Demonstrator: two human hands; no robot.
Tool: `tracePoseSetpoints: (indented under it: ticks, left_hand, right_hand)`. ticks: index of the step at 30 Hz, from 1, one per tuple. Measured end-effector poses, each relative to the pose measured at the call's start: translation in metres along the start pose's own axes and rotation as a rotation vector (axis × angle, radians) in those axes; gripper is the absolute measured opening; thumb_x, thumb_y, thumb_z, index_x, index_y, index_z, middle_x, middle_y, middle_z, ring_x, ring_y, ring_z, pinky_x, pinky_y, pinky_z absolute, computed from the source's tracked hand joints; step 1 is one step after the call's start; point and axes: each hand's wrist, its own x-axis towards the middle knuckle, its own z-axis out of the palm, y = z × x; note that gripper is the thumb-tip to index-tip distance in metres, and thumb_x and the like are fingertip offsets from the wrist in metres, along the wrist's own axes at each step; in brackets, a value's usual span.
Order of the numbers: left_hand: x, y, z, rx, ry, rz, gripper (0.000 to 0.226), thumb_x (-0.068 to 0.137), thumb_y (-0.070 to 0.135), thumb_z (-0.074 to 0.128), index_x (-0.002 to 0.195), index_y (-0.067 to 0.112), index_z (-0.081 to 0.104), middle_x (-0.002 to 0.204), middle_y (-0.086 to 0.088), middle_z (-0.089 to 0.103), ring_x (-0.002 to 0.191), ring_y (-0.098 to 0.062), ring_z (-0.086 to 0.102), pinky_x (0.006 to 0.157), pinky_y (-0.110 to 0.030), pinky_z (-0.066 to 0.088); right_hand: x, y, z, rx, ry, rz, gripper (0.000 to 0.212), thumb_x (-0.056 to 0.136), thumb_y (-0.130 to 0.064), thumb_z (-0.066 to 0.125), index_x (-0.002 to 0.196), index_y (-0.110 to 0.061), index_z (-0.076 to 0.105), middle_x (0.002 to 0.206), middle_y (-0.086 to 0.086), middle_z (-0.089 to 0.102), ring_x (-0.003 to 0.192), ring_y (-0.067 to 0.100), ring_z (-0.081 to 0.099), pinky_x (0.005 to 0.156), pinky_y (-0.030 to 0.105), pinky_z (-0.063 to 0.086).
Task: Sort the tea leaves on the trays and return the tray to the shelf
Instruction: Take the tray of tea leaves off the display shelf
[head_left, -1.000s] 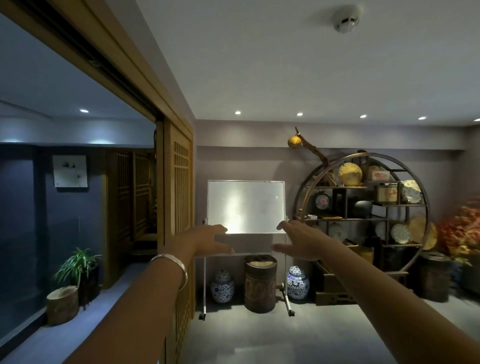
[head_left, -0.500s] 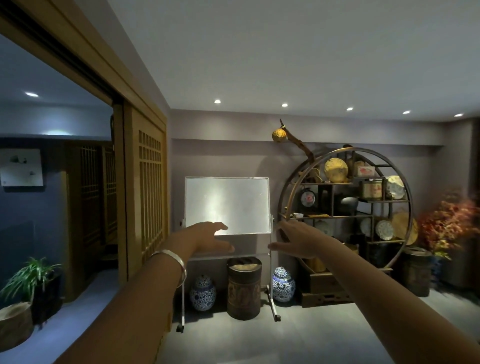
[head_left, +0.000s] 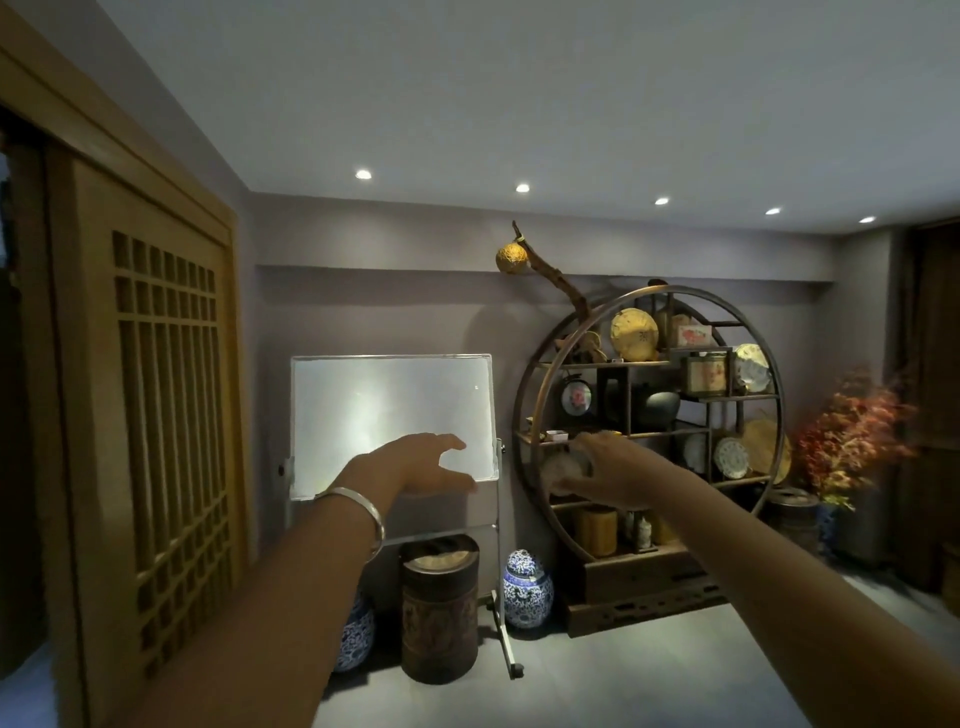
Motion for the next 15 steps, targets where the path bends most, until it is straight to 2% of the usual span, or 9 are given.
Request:
tracePoseSetpoints:
  ticks: [2,4,10,15]
  left_hand:
    - [0.033,-0.003,0.011,-0.017,-0.019,0.024,0.073,0.083,0.057,0.061,0.144,0.031,0.033,0.155,0.002,0.03,0.14,-0.021,0.031,0.112,-0.039,0.027]
    - [0.068,-0.005,0.022,-0.017,-0.04,0.059,0.073,0.083,0.056,0.061,0.145,0.03,0.032,0.155,0.001,0.031,0.14,-0.022,0.031,0.112,-0.039,0.028]
    - [0.181,-0.017,0.056,-0.009,-0.075,0.188,0.075,0.081,0.059,0.06,0.144,0.029,0.033,0.153,-0.001,0.036,0.136,-0.023,0.037,0.108,-0.039,0.032]
    - [0.282,-0.034,0.082,-0.066,-0.113,0.303,0.078,0.077,0.062,0.061,0.143,0.03,0.035,0.149,-0.003,0.04,0.132,-0.023,0.042,0.102,-0.035,0.037]
  right_hand:
    - [0.017,0.015,0.012,-0.004,-0.009,0.022,0.073,0.083,-0.063,0.054,0.139,-0.018,0.039,0.141,0.01,0.045,0.124,0.026,0.046,0.098,0.041,0.044]
    - [0.036,0.03,0.022,-0.045,-0.028,0.052,0.076,0.083,-0.064,0.052,0.142,-0.019,0.035,0.146,0.011,0.039,0.131,0.029,0.04,0.104,0.045,0.039]
    - [0.1,0.071,0.054,-0.066,-0.021,0.155,0.08,0.084,-0.064,0.051,0.146,-0.02,0.026,0.144,0.013,0.039,0.128,0.03,0.042,0.101,0.042,0.041]
    - [0.165,0.104,0.08,-0.068,0.004,0.232,0.075,0.084,-0.062,0.053,0.141,-0.018,0.033,0.137,0.011,0.045,0.121,0.027,0.048,0.095,0.04,0.045]
